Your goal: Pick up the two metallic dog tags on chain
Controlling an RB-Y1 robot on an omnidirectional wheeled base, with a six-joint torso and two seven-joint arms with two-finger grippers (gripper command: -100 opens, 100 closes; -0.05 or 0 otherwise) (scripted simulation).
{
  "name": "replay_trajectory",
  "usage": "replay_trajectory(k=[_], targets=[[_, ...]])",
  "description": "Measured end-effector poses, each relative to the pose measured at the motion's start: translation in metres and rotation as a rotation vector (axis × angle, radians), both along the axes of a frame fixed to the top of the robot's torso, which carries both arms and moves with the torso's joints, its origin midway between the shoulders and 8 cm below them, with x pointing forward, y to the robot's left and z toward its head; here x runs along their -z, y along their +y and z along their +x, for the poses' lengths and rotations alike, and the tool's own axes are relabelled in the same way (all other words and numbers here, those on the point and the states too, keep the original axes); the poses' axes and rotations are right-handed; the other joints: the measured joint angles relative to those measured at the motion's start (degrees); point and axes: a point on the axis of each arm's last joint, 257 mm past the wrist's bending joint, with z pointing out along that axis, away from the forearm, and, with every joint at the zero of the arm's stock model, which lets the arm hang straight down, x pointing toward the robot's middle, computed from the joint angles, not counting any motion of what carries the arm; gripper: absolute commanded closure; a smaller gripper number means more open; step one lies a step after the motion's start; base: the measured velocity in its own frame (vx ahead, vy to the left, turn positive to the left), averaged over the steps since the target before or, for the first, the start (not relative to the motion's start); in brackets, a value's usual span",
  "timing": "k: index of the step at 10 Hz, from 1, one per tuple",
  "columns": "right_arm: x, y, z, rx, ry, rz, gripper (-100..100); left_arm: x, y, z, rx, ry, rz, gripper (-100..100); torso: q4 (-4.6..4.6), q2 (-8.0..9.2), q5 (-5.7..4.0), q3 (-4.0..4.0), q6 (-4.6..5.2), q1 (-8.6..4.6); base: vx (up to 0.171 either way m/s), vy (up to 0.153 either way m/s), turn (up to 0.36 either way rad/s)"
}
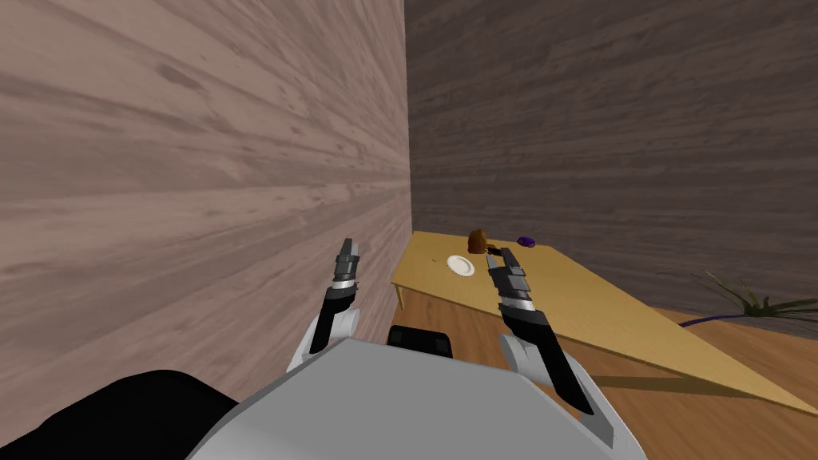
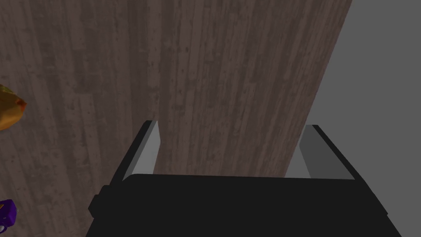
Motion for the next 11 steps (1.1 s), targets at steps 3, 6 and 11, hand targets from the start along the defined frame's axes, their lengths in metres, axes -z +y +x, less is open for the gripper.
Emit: replay_trajectory(k=[3, 6, 11], targets=[[0.034, 0.001, 0.014, -0.006, 0.107, -0.089, -100, 0.0, 0.0, 0.0, 0.0, 0.0, 0.0, 0, -0.05, -0.26, 0.0, -0.14, 0.02, 0.02, -0.078, -0.017, 0.168], [0.073, -0.005, 0.029, -0.008, 0.209, -0.178, -100, 0.0, -0.001, 0.0, 0.004, -0.001, -0.001, 0, -0.02, -0.15, 0.05, -0.08, -0.18, 0.18, -0.093, -0.025, 0.248], [0.136, -0.021, 0.042, 0.003, 0.374, -0.315, -100, 0.0, -0.001, 0.0, 0.003, 0.0, -0.001, 0, -0.02, -0.21, 0.09, -0.1, -0.13, 0.31, -0.071, -0.019, 0.223]])
